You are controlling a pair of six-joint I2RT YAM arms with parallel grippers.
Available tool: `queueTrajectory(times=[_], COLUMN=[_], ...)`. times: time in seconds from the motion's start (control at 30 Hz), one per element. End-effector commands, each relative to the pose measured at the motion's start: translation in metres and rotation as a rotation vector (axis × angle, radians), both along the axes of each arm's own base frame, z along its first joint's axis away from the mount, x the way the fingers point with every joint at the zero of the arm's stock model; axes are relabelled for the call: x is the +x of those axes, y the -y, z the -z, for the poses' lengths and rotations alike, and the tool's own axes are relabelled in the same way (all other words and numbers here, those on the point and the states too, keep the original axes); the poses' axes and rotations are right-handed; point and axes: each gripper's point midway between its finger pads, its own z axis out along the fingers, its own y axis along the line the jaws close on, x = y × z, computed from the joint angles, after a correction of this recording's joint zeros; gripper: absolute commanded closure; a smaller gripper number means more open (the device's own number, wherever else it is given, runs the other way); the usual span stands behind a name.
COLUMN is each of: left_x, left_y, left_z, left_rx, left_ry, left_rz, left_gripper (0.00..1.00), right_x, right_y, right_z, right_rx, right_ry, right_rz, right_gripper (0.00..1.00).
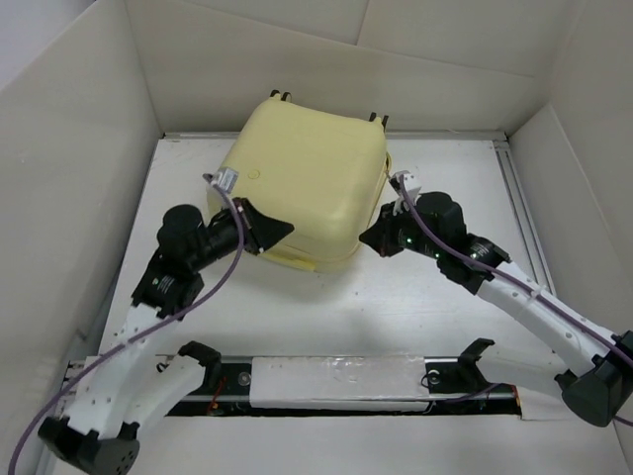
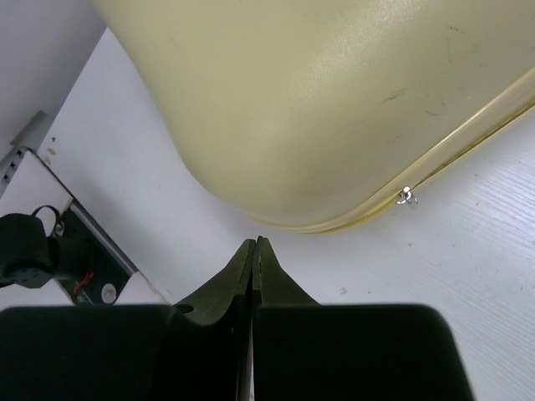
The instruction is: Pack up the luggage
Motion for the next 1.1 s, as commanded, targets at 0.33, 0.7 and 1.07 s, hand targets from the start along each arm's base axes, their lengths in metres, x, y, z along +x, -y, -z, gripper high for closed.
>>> queueTrajectory(times=[0.33,0.7,1.07], left_x=[-0.021,0.008,0.044], left_y=[-0.059,-0.077,-0.081], left_z=[0.160,0.202,0.244], left_rx=[0.002,-0.111,0.023], left_ry=[-0.298,-0.319,-0.415], left_rz=[-0.373,-0.573,-0.690], left_gripper=[0.57,0.35,0.36], right_x=[0.015,-0.002,0.010], right_y=[0.010,0.057,0.059], right_z=[0.034,0.075,0.056], right_rx=[0.027,0.017,0.226], right_ry=[0.151,0.241,0.382], right_rz=[0.138,0.182,0.118], right_gripper=[1.00,0.81,0.65])
